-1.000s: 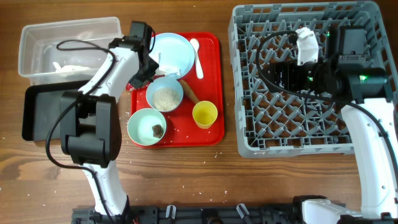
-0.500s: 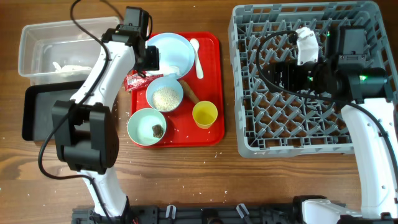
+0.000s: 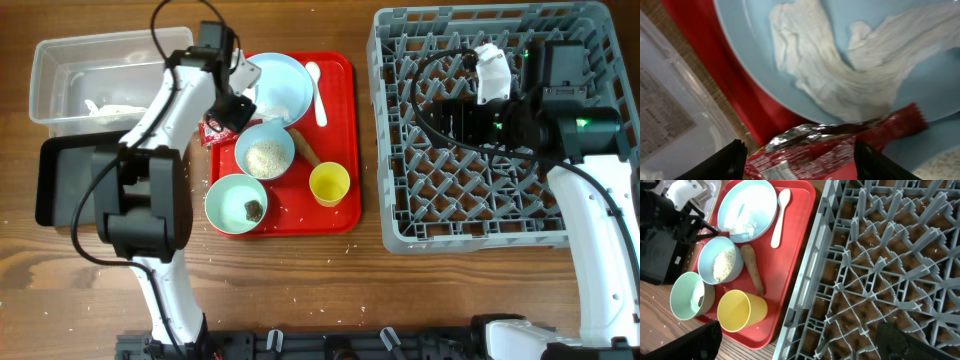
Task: Sort waste into correct bins and load items into the dishwasher rack
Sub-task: 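Grasp the red wrapper with the left gripper and lift it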
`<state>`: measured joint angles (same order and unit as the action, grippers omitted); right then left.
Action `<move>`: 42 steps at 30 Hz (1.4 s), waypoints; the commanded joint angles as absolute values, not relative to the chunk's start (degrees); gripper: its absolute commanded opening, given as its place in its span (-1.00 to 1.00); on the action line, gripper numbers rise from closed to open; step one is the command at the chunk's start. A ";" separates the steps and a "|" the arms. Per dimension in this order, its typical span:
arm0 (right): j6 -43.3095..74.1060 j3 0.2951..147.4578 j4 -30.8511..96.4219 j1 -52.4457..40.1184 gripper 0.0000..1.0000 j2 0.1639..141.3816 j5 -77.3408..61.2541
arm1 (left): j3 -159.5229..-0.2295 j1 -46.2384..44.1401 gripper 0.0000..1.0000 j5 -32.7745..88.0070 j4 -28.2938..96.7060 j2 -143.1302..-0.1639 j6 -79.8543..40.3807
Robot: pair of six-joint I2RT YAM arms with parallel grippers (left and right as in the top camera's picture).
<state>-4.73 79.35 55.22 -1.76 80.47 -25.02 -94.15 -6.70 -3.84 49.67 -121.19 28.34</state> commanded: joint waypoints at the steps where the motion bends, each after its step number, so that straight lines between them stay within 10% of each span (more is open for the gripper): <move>1: -4.34 80.14 54.87 -1.74 1.00 81.30 -24.45 | -94.61 -4.51 0.42 -1.26 49.98 -121.80 31.75; 25: -3.99 80.14 54.72 -1.76 0.99 84.66 -24.47 | -87.68 -6.39 0.15 4.05 45.93 -121.84 47.79; 30: -3.88 80.14 54.72 -1.76 0.99 84.66 -24.47 | -86.04 -6.37 -0.16 4.03 44.27 -121.84 47.81; 34: -3.88 80.14 54.74 -1.76 1.00 84.66 -24.47 | -86.04 -6.37 -0.92 4.05 42.94 -121.84 47.75; 42: -2.81 80.14 54.63 -1.76 0.99 84.66 -24.49 | -89.23 -7.99 -0.92 3.86 45.84 -117.49 36.42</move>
